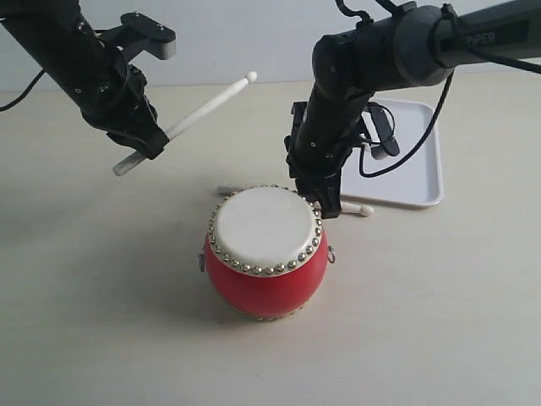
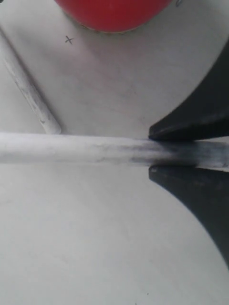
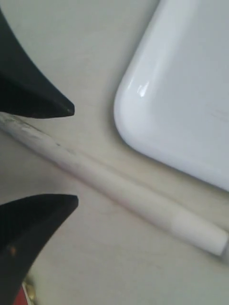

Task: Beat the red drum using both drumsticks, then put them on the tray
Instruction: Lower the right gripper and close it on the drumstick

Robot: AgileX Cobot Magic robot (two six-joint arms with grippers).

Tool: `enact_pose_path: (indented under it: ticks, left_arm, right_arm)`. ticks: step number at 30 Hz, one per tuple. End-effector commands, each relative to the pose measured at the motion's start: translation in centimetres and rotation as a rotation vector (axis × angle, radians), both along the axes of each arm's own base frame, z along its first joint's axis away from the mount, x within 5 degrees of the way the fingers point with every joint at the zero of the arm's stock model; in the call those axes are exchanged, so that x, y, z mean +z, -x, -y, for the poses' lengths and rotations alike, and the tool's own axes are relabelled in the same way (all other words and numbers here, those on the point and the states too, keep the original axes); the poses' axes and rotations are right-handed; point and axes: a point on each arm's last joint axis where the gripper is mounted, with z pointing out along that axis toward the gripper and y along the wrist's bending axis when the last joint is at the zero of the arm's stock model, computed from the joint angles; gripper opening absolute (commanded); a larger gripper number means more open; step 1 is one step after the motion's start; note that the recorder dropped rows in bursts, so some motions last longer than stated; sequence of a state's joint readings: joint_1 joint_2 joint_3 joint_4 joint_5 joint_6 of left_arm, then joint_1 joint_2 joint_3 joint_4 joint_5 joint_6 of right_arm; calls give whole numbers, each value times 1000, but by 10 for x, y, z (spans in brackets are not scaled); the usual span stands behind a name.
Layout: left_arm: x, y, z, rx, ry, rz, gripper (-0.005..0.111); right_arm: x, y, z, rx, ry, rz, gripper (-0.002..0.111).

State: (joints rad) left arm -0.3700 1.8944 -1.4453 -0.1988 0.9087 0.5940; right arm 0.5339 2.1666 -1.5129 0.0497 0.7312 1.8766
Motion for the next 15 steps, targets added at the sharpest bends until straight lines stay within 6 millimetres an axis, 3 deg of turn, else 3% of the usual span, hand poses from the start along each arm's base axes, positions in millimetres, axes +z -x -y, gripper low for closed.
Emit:
enact_pose_path:
  ticks: [1, 15]
  left_arm:
    - [0, 0, 0, 14, 10, -1, 0]
    - [0, 0, 0, 11, 9, -1, 0]
  right_arm:
    - [-1, -5, -4, 39, -5, 31, 49]
    - [-9, -7, -10, -8, -75, 24, 49]
